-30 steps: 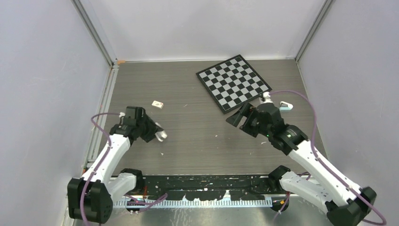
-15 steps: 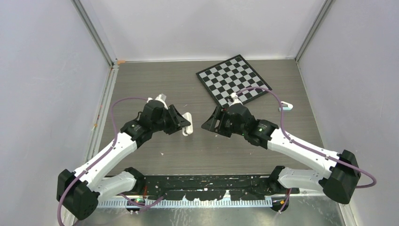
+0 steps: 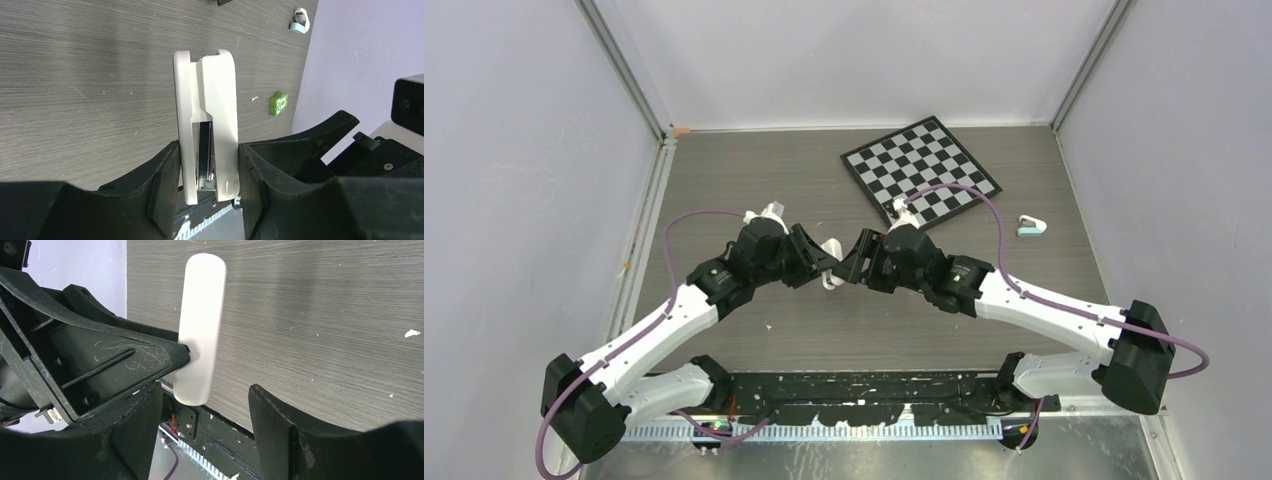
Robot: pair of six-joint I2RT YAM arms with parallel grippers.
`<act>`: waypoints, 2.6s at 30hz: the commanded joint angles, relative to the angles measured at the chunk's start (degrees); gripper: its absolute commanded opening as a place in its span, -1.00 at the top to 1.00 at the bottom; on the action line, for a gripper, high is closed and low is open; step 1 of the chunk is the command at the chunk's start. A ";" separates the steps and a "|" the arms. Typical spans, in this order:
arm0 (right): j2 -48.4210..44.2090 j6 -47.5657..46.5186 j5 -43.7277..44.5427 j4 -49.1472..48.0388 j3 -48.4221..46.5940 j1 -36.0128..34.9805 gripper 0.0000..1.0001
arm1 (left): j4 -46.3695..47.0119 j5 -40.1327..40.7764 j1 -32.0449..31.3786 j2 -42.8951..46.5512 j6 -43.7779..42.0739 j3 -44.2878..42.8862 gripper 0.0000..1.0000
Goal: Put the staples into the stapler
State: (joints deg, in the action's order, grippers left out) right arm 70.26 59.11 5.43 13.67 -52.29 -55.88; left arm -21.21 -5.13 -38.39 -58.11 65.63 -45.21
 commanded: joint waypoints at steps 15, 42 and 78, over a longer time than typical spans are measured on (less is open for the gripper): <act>1.57 -1.53 2.52 -1.80 -3.28 -0.85 -0.14 | 4.19 3.41 -3.17 0.42 3.50 -1.63 0.25; -11.72 -9.05 8.91 -0.48 0.89 -0.83 0.99 | -4.15 8.29 -3.27 10.31 -16.80 -3.17 -0.43; -13.84 -11.55 8.72 -3.16 3.05 -0.81 0.99 | 12.29 -10.90 -0.63 -5.47 -7.45 -4.03 0.16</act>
State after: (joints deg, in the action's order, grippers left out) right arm 56.88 48.36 12.82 15.44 -48.16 -56.62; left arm -15.03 -13.76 -39.29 -62.76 56.60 -48.71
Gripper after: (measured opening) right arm 0.385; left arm 0.432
